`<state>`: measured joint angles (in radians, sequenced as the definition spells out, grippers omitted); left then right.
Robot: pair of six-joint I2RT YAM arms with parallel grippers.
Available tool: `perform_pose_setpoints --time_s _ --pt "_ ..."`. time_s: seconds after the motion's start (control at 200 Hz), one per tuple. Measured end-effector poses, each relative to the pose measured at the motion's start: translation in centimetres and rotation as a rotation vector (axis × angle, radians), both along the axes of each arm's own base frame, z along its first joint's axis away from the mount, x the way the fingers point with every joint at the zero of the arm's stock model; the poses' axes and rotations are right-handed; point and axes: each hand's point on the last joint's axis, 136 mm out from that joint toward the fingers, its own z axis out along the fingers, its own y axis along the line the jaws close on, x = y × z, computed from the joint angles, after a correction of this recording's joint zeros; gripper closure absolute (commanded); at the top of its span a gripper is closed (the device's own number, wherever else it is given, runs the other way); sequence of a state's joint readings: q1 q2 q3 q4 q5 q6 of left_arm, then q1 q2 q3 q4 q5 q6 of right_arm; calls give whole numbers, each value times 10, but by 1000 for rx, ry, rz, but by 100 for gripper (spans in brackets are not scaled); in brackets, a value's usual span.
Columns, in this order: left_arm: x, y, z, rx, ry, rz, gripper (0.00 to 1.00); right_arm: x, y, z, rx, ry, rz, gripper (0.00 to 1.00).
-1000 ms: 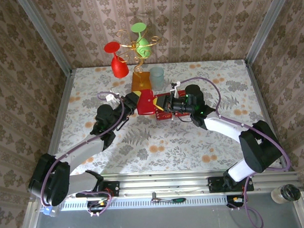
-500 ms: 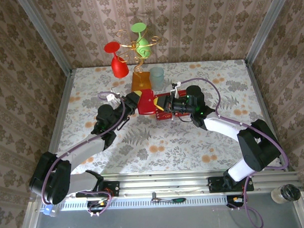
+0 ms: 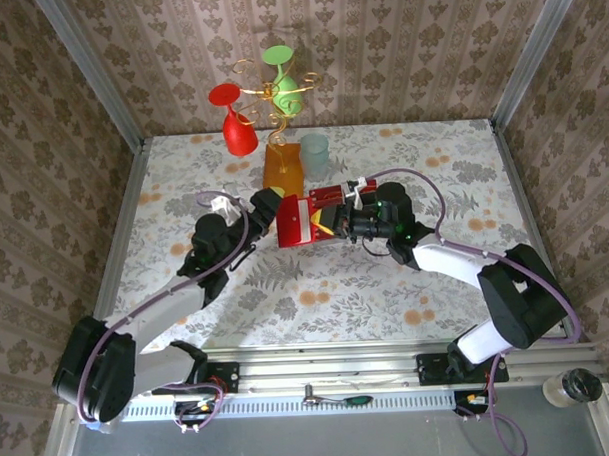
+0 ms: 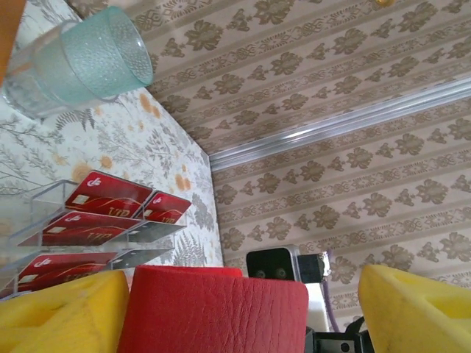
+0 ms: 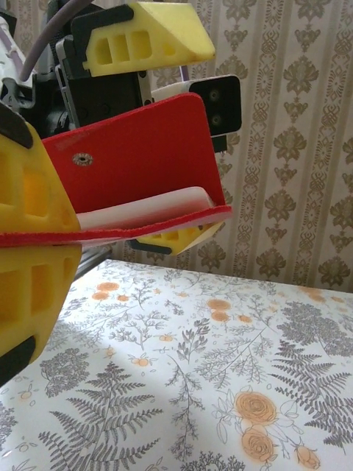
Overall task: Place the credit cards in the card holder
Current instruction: Open the card holder at the bottom-center of the table.
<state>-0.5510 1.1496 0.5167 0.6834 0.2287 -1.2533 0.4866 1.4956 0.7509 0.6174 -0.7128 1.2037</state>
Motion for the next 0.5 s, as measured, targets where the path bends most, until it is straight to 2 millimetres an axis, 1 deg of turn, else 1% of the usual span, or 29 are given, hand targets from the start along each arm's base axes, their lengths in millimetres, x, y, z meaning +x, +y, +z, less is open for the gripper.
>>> perform_pose_setpoints --time_s 0.105,0.205,0.315,0.36,0.405,0.465,0.5 --pt "-5 5 -7 80 1 1 13 -1 -3 -1 -7 6 -4 100" --pt "-8 7 -13 199 7 -4 12 -2 -5 -3 -12 7 -8 100" --pt "-12 -1 -9 372 -5 -25 14 -3 -8 -8 -21 9 -10 100" --pt "-13 -5 -5 443 -16 -35 16 -5 -8 -11 -25 12 -9 100" --pt "-15 -9 -6 502 -23 -41 18 -6 -10 -15 -30 18 -9 100" --pt "-19 -10 -19 593 -14 -47 20 -9 -11 -21 -37 30 -10 100" --pt "-22 -8 -33 645 8 -50 20 -11 -13 -25 -42 39 -11 100"
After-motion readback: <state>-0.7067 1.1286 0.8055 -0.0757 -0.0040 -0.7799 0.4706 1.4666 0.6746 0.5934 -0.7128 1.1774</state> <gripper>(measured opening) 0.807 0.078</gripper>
